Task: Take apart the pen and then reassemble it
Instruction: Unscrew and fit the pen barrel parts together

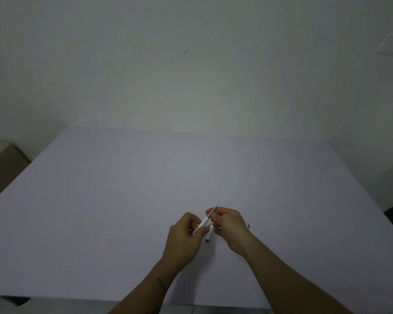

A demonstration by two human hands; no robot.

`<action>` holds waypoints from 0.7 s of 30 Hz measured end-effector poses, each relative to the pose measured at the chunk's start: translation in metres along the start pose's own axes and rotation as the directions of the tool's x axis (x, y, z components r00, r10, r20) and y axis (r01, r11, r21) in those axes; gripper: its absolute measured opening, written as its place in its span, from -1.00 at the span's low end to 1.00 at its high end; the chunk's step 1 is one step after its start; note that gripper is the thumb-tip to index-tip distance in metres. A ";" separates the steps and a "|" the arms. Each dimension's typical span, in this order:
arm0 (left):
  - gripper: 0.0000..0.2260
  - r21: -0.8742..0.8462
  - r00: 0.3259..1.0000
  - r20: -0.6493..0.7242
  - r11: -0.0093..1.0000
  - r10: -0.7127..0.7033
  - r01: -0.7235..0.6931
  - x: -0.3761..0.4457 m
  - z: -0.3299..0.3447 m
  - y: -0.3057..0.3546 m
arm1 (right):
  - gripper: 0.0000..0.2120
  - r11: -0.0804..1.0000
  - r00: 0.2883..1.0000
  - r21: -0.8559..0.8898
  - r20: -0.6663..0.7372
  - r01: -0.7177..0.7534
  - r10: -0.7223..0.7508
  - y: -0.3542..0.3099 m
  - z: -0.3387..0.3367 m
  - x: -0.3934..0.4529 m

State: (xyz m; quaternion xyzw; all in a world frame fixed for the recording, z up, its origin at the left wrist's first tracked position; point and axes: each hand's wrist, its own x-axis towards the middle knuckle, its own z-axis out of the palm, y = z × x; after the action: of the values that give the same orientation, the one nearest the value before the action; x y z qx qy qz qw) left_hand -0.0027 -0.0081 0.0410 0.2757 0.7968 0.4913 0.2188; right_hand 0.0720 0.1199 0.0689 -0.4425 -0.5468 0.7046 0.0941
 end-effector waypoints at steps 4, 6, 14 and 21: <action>-0.75 0.121 0.999 0.054 0.993 0.008 -0.014 -0.002 0.002 -0.001 | -0.72 1.000 1.000 0.015 0.014 0.002 -0.002 0.003 -0.003 -0.004; -0.76 0.115 0.998 0.057 0.993 0.015 -0.022 -0.003 0.003 0.000 | -0.76 0.997 1.000 0.083 0.026 -0.011 0.009 0.003 -0.003 -0.005; -0.74 0.147 0.997 0.068 0.989 0.026 -0.036 -0.002 0.005 0.005 | -0.83 0.970 0.998 0.238 -0.023 -0.054 0.061 -0.001 -0.003 -0.002; -0.75 0.125 0.998 0.067 0.992 0.019 -0.027 -0.002 0.003 0.008 | -0.86 0.967 0.989 0.211 0.000 -0.145 0.148 0.001 -0.003 -0.002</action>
State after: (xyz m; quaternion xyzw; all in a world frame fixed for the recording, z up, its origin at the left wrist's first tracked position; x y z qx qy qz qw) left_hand 0.0026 -0.0045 0.0468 0.3139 0.8154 0.4332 0.2213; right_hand 0.0759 0.1208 0.0690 -0.4747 -0.4343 0.7599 0.0923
